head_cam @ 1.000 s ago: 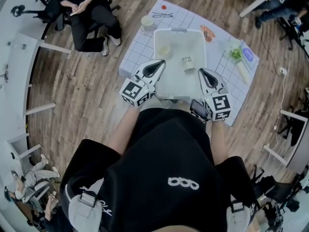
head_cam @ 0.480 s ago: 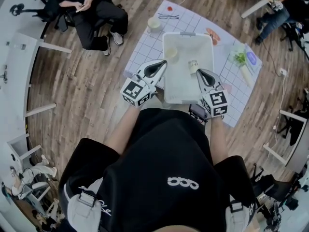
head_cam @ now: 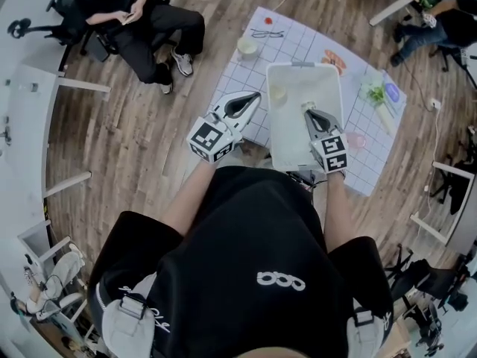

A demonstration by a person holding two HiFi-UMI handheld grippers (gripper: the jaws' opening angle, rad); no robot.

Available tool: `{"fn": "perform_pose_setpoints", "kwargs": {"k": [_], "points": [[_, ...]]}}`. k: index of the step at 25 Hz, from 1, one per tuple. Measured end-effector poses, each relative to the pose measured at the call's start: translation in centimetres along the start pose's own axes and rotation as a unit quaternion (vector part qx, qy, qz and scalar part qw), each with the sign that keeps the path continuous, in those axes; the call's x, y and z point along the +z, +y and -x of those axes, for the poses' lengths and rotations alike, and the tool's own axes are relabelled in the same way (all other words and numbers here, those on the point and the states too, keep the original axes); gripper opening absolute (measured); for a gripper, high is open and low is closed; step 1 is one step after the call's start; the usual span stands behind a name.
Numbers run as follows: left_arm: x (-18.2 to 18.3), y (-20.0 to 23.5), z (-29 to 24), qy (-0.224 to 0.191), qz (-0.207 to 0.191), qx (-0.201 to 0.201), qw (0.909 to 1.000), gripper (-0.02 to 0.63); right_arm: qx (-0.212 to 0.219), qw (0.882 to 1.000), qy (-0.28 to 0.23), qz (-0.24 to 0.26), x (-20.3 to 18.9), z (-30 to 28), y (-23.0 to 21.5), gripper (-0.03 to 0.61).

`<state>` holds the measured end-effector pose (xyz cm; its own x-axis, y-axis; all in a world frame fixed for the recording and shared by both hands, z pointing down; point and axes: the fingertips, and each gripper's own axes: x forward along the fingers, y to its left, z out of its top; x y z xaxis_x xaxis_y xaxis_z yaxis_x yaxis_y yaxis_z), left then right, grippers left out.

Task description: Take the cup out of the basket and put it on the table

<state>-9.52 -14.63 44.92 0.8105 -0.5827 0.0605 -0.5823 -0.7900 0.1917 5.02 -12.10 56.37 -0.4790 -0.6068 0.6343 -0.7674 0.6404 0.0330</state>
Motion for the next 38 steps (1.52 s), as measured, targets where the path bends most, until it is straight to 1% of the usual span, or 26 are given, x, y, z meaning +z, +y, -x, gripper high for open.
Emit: {"fn": "perform_pose_setpoints", "kwargs": {"k": [4, 9, 14, 17, 19, 25, 30, 34, 38], "points": [[0.2, 1.3, 0.1, 0.003, 0.000, -0.015, 0.9999, 0.006, -0.004, 1.000, 0.018, -0.009, -0.4, -1.7, 0.3, 0.025], [0.2, 2.4, 0.2, 0.004, 0.001, -0.023, 0.9997, 0.006, -0.001, 0.999, 0.045, 0.001, -1.4, -3.7, 0.8, 0.025], [-0.1, 2.9, 0.3, 0.005, 0.008, -0.025, 0.9997, 0.006, 0.008, 0.993, 0.110, 0.042, -4.0, -6.8, 0.6, 0.026], [-0.5, 2.9, 0.5, 0.008, 0.011, -0.023, 0.9997, 0.006, 0.022, 0.989, 0.131, 0.063, -4.9, -8.9, 0.7, 0.026], [-0.7, 2.9, 0.7, 0.010, 0.013, -0.021, 0.9997, 0.006, 0.030, 0.986, 0.142, 0.086, -5.0, -10.2, 1.0, 0.028], [-1.1, 3.3, 1.2, 0.014, 0.018, -0.013, 0.9997, 0.006, 0.065, 0.967, 0.185, 0.164, -6.0, -14.4, 2.1, 0.028], [-1.4, 3.6, 1.7, 0.017, 0.022, -0.003, 0.9996, 0.006, 0.091, 0.942, 0.222, 0.233, -7.6, -16.9, 2.9, 0.029], [-1.8, 3.7, 2.2, 0.019, 0.024, 0.004, 0.9995, 0.006, 0.102, 0.929, 0.246, 0.256, -8.8, -17.9, 2.3, 0.045], [-2.1, 4.1, 2.6, 0.021, 0.028, 0.015, 0.9993, 0.006, 0.117, 0.913, 0.251, 0.299, -9.2, -18.5, 2.6, 0.067]]}}
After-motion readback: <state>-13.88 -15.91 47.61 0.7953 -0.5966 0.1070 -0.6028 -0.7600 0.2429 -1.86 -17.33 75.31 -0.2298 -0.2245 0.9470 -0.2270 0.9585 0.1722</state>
